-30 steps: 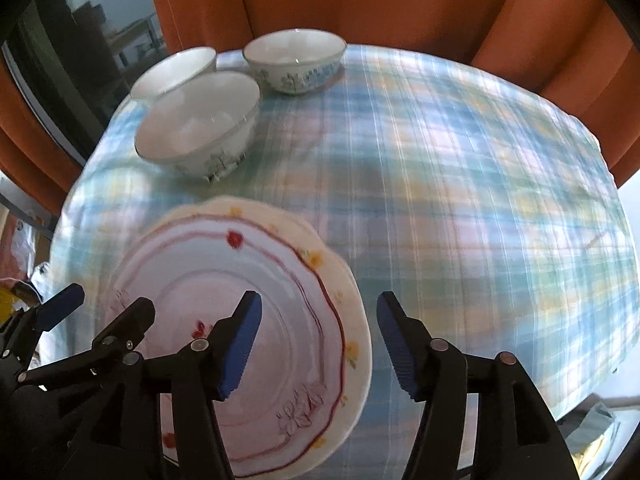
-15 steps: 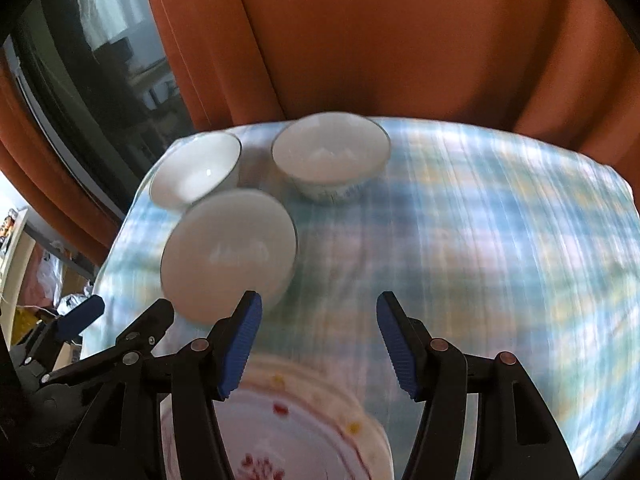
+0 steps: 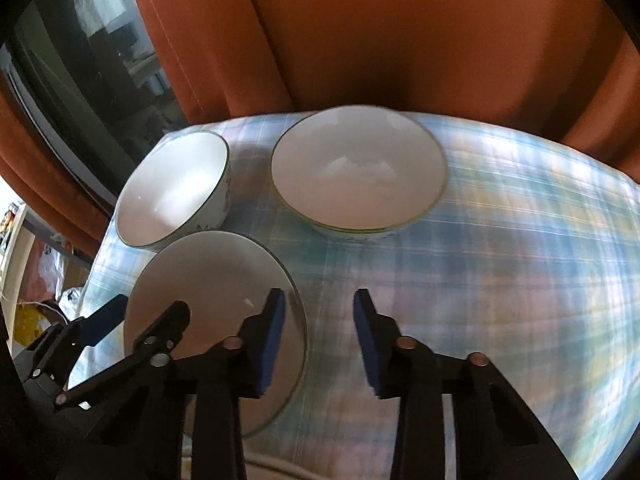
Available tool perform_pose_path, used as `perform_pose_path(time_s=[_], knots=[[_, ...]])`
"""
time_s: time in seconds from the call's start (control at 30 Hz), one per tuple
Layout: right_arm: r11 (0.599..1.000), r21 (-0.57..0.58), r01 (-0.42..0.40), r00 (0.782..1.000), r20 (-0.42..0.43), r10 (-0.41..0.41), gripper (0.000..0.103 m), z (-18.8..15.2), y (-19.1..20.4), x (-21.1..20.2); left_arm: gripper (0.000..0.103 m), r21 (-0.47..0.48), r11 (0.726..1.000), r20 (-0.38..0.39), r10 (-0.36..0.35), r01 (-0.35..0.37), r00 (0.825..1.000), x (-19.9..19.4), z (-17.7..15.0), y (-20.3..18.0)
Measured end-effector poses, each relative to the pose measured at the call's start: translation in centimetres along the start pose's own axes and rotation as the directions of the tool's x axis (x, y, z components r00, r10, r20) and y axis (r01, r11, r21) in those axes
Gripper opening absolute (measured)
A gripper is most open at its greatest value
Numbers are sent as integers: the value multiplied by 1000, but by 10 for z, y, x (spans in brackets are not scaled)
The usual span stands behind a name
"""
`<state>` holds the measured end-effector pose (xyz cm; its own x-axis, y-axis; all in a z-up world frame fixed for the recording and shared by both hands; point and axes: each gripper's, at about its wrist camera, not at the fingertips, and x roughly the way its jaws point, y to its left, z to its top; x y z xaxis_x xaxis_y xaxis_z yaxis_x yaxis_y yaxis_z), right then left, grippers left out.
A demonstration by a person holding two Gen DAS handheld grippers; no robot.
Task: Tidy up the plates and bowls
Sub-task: 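Move both tools toward the white blue-patterned bowls, then close both tools on the rim of a white bowl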
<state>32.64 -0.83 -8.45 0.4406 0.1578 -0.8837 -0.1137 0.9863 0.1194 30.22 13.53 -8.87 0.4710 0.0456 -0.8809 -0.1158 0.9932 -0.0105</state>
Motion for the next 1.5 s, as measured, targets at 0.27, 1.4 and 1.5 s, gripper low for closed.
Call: perform_pose_path(time_s=[0.27, 1.4, 1.5], knots=[[997, 2, -71, 996, -51, 71, 18, 0, 6, 19, 22, -26, 999, -17, -32, 32, 999, 7, 1, 4], [972, 199, 126, 991, 25, -133, 17, -127, -107, -145, 22, 250, 931, -27, -267, 265, 963, -111, -109, -132], [972, 205, 112, 994, -3, -114, 17, -141, -124, -145, 22, 243, 936, -41, -253, 255, 967, -112, -121, -147]])
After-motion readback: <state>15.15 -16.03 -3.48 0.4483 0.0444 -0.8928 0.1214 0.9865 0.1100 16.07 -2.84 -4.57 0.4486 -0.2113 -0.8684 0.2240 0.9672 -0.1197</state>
